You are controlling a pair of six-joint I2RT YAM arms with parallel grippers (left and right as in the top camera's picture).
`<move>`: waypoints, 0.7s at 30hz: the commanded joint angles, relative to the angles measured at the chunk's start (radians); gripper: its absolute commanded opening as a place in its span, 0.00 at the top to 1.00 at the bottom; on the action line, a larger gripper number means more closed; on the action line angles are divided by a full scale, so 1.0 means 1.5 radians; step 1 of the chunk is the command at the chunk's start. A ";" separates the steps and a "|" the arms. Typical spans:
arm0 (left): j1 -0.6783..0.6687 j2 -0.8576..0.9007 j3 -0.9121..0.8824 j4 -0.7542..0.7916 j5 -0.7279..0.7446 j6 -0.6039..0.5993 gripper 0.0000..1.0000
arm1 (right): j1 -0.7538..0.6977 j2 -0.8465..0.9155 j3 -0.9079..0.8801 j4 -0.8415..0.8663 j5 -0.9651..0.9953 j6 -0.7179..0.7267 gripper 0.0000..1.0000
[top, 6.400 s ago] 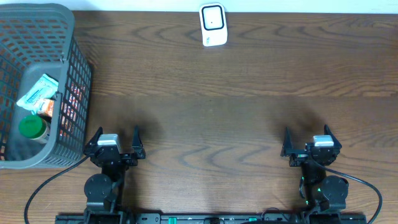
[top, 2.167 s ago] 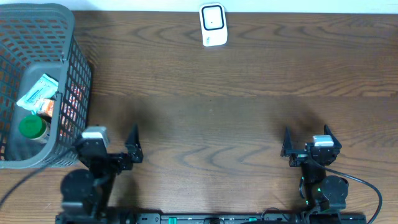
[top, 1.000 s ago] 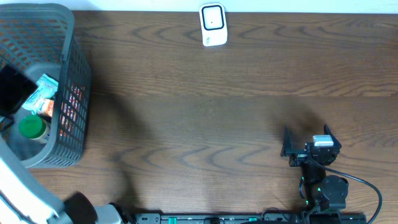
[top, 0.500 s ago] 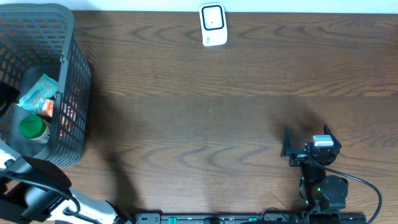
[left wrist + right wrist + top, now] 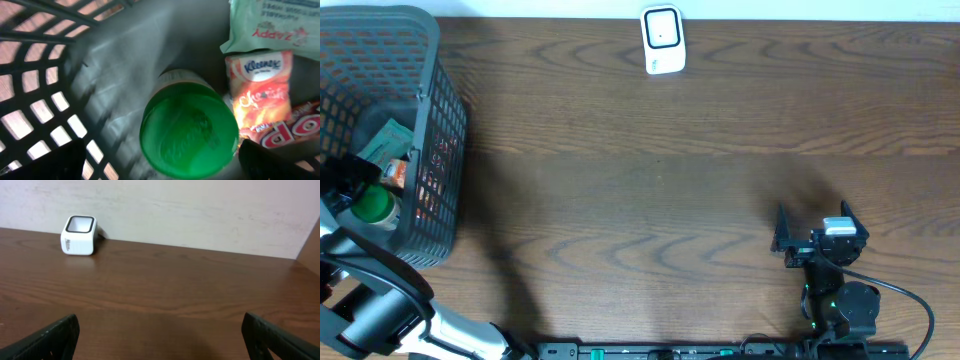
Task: Scan the item barcode
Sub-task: 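Reach left gripper into basket and grasp green-capped bottle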
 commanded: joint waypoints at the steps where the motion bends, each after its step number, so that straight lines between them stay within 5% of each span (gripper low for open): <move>1: 0.001 0.005 -0.015 0.019 -0.003 0.004 0.02 | -0.009 -0.003 -0.002 -0.002 -0.001 0.010 0.01; 21: -0.005 0.011 -0.020 0.066 0.047 0.005 0.02 | -0.009 -0.003 -0.002 -0.002 -0.001 0.010 0.01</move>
